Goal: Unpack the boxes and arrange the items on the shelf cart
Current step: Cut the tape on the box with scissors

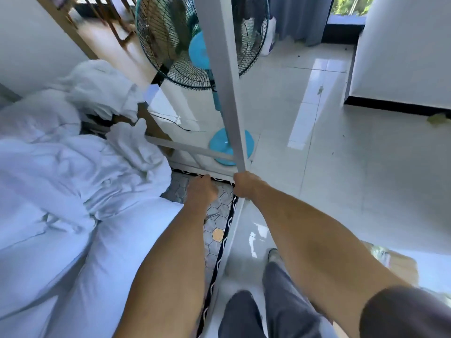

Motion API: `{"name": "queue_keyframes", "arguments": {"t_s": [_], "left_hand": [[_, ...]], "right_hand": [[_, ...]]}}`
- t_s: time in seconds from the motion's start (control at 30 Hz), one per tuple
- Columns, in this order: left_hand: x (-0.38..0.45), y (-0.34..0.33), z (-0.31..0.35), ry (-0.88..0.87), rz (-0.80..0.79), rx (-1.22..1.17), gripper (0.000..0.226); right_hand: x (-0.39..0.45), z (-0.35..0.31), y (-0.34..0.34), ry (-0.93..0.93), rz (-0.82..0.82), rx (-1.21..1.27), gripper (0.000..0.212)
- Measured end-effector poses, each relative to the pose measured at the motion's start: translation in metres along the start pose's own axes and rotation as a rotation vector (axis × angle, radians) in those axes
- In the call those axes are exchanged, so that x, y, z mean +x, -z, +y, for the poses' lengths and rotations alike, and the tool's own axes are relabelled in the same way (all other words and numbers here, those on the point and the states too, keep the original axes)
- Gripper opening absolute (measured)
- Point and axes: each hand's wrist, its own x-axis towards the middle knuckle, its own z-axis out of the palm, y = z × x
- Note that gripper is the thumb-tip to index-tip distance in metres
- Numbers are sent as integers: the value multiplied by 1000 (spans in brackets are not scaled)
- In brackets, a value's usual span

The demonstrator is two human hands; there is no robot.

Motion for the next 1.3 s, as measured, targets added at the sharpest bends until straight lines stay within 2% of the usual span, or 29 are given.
{"name": "queue_keyframes", "arguments": {"t_s": [0.2, 0.5, 0.7, 0.87, 1.0, 1.13, 1.3], "left_hand": [[9, -54, -21, -45, 56, 56, 23], [38, -142, -48, -64, 25, 128, 33], [94, -221, -72, -58, 28, 400, 41], [137, -278, -91, -11, -155, 631, 54], [157, -318, -90, 12, -109, 696, 63], [162, -340, -90, -35, 166, 712, 40], [155, -345, -100, -45, 193, 611, 38]], "right_hand": [[7, -4, -54, -71, 161, 19, 31], [45, 7, -151, -87, 204, -14, 31], [98, 53, -212, -95, 269, -2, 36], [134, 103, -268, -131, 318, -12, 32], [144, 140, -297, -175, 363, -12, 36], [129, 169, -312, -224, 448, 46, 36], [93, 206, -323, -333, 395, 135, 38]]}}
